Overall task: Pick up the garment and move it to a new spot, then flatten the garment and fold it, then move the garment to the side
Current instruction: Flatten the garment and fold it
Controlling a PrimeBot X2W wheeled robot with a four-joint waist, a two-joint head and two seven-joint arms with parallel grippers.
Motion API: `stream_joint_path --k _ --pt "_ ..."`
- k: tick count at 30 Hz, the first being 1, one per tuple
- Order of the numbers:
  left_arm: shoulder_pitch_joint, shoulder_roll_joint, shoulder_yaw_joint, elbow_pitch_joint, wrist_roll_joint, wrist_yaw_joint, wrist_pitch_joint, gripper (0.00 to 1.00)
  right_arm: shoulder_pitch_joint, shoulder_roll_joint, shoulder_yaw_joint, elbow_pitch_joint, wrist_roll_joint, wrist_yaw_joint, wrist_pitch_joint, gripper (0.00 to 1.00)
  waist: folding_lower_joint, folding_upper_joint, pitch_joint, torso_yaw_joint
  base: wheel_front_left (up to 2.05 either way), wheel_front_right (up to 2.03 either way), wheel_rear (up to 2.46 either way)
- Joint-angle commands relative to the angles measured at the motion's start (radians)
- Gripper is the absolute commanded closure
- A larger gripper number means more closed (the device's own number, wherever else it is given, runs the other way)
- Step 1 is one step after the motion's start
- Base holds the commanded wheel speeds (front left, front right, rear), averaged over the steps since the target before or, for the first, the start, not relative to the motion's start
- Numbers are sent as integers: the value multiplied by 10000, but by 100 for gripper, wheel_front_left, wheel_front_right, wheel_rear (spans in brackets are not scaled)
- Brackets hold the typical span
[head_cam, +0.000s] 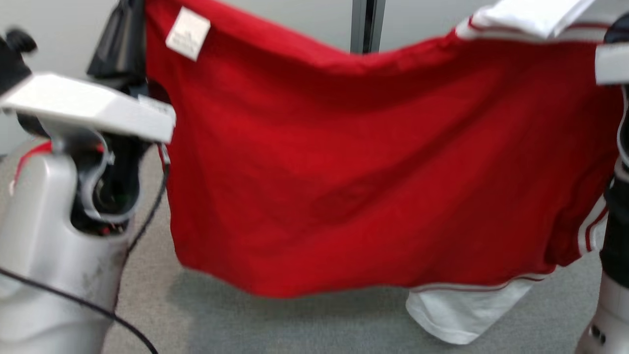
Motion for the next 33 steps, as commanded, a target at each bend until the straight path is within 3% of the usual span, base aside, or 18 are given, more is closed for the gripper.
stream_joint_path --k 1,5,10,12,13,18,19,25,29,33 --pt "-681 141 65 294 -215 42 445 100 -662 -36 46 309 -167 -4 94 100 0 0 672 -6 0 0 0" --pt "-2391 466 341 1058 -543 57 1312 100 -2468 -42 24 1269 -643 -4 189 100 0 0 2015 -109 0 0 0" --pt "-4866 893 321 2426 -221 -391 1499 100 -5280 -30 -48 3073 -1095 -4 -293 100 0 0 3745 -305 0 0 0" --pt "-5899 1001 255 3065 123 -680 1087 100 -6371 -45 -103 3787 -1273 -4 -913 100 0 0 4252 -348 0 0 0" --pt "-6873 944 262 3783 414 -952 390 100 -7280 -33 -95 4468 -1629 -4 -1617 100 0 0 4643 -389 0 0 0" --pt "-8551 864 153 5425 1213 -1581 -1591 100 -8582 -39 53 5699 -1943 -4 -2949 100 0 0 5271 -496 0 0 0" --pt "-8551 864 153 5425 1213 -1581 -1591 100 -8582 -39 53 5699 -1943 -4 -2949 100 0 0 5271 -496 0 0 0" --pt "-8991 875 -689 6791 2145 -2538 -2994 100 -7747 -23 151 5678 -1574 -4 -3123 100 0 0 5856 -437 0 0 0" --pt "-8082 908 -1108 7234 2506 -2747 -3188 100 -6395 -42 153 5621 -1101 -4 -3130 100 0 0 5975 -332 0 0 0" --pt "-6736 1025 -1593 6831 2890 -2787 -3197 100 -4787 -54 334 5758 -946 -4 -3131 100 0 0 5866 -225 0 0 0"
